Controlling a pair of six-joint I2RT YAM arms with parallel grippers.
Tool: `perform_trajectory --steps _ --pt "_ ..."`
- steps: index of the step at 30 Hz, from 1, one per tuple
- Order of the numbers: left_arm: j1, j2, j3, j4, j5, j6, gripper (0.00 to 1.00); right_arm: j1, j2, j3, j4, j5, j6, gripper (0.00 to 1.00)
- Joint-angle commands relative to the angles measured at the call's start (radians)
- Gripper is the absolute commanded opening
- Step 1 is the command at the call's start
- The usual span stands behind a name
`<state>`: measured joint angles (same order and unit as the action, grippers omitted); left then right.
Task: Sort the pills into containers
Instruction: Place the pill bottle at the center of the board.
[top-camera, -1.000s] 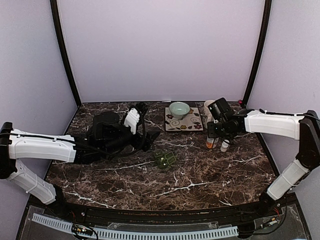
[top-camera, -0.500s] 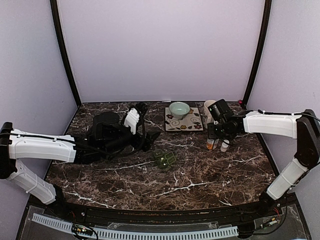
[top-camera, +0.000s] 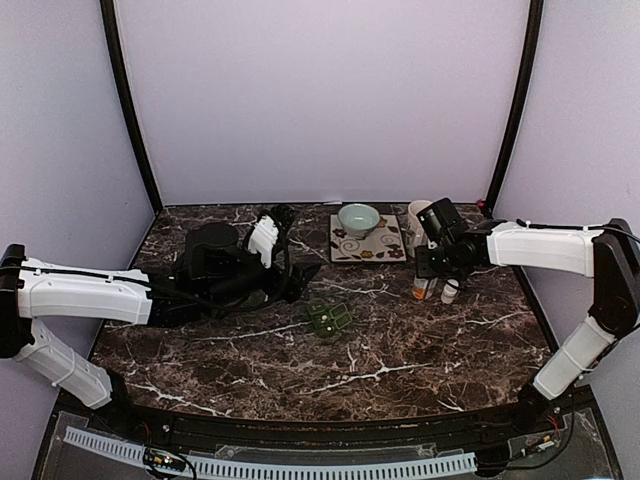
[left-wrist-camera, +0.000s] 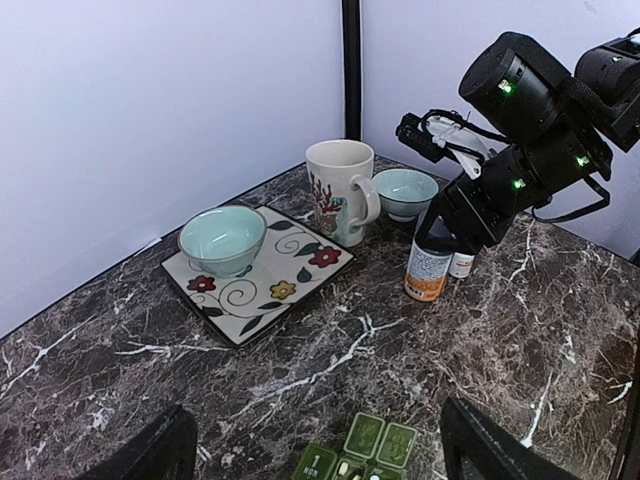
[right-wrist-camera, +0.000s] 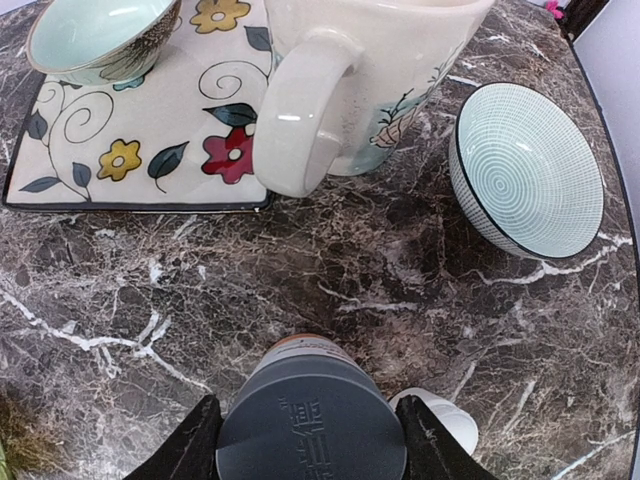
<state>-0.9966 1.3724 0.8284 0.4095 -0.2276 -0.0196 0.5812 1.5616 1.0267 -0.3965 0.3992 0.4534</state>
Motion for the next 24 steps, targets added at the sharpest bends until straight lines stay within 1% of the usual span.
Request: perform_trajectory --steps 1,4,7,9,18,21,24 --pt "0.008 -0.013 -0.011 0.008 0.013 -0.017 0.87 -0.005 -0.027 0.000 0.028 0.014 0.006 0.55" --pt "0.012 -0.012 -0.010 0.006 0.019 -0.021 0.87 -0.007 -0.031 -0.002 0.027 0.019 0.005 0.62" --pt "0.016 -0.012 -0.011 0.006 0.022 -0.025 0.87 -0.006 -0.036 -0.003 0.028 0.024 0.005 0.65" --pt "0.018 -0.012 -0.011 0.006 0.022 -0.027 0.87 -0.006 -0.040 -0.003 0.027 0.029 0.004 0.69" --pt "0.048 0.001 -0.017 0.002 0.045 -0.060 0.88 -0.007 -0.088 0.000 0.027 0.049 -0.007 0.72" --pt "0.061 0.011 -0.028 0.002 0.053 -0.083 0.90 -0.005 -0.135 -0.001 0.036 0.052 -0.020 0.72" --pt "0.077 0.025 -0.041 0.003 0.067 -0.107 0.95 0.010 -0.194 -0.009 0.070 0.022 -0.045 0.74"
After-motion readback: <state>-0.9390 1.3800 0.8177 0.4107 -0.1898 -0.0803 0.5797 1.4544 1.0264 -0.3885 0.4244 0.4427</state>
